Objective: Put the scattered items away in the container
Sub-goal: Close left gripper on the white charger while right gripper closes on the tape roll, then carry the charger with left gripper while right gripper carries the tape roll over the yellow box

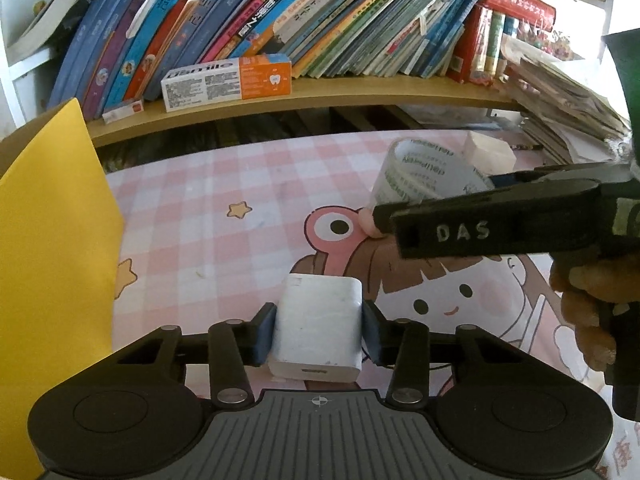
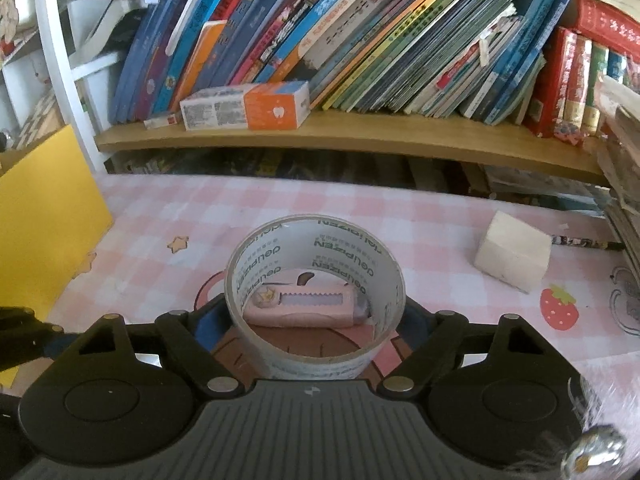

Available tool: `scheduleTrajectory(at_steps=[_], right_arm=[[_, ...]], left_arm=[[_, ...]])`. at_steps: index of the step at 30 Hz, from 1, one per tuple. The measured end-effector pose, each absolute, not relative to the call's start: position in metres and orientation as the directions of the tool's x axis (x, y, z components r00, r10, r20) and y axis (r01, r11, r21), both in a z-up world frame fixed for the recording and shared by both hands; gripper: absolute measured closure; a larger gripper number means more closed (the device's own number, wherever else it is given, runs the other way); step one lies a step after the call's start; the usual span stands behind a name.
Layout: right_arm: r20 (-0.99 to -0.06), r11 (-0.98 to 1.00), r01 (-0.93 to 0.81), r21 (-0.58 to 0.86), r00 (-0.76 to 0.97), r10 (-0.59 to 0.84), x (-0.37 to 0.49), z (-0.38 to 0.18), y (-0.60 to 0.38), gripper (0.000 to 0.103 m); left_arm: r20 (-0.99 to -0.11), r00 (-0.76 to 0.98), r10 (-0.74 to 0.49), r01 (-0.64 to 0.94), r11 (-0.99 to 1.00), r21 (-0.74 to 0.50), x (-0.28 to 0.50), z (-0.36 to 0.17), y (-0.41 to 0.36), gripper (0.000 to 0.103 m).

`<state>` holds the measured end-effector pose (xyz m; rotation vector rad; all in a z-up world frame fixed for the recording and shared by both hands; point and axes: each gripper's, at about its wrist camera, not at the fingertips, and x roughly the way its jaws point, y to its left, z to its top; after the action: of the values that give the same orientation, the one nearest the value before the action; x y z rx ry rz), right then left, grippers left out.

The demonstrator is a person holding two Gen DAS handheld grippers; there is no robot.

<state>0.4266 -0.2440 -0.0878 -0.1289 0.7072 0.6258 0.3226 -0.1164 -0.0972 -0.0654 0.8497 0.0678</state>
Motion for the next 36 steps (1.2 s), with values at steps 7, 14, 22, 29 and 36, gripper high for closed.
scheduleTrajectory(at_steps=[7, 14, 22, 29, 36], right_arm=[[-0.642, 0.828, -0.55, 0.106, 0.598, 0.48, 0.414, -0.07, -0.261, 0.019], [-0.653, 0.836, -0.534, 0.126, 0.59, 0.475, 0.39, -0.057, -0.281, 0.019], [-0.683, 0.831, -0.547, 0.104, 0.568, 0.459, 0.346, -0.047, -0.296, 0.019], [-0.691, 0.814, -0.572, 0.105, 0.546, 0.473, 0.315, -0.04, -0.305, 0.019], [-0.714, 0.799, -0.591, 0.112, 0.511, 0.478, 0.289, -0.041, -0.31, 0.019]], left_arm=[[-0.735, 0.678, 0.022, -0.081, 0.996, -0.045, 0.304, -0.082, -0.122, 0.06], [-0.72, 0.694, 0.01, -0.073, 0.996, -0.057, 0.277, -0.065, -0.128, 0.06], [-0.702, 0.712, -0.001, -0.072, 0.995, -0.074, 0.247, -0.048, -0.133, 0.06], [-0.687, 0.727, -0.005, -0.07, 0.994, -0.081, 0.224, -0.036, -0.137, 0.06], [-0.685, 0.728, -0.01, -0.069, 0.994, -0.088, 0.198, -0.027, -0.137, 0.06]])
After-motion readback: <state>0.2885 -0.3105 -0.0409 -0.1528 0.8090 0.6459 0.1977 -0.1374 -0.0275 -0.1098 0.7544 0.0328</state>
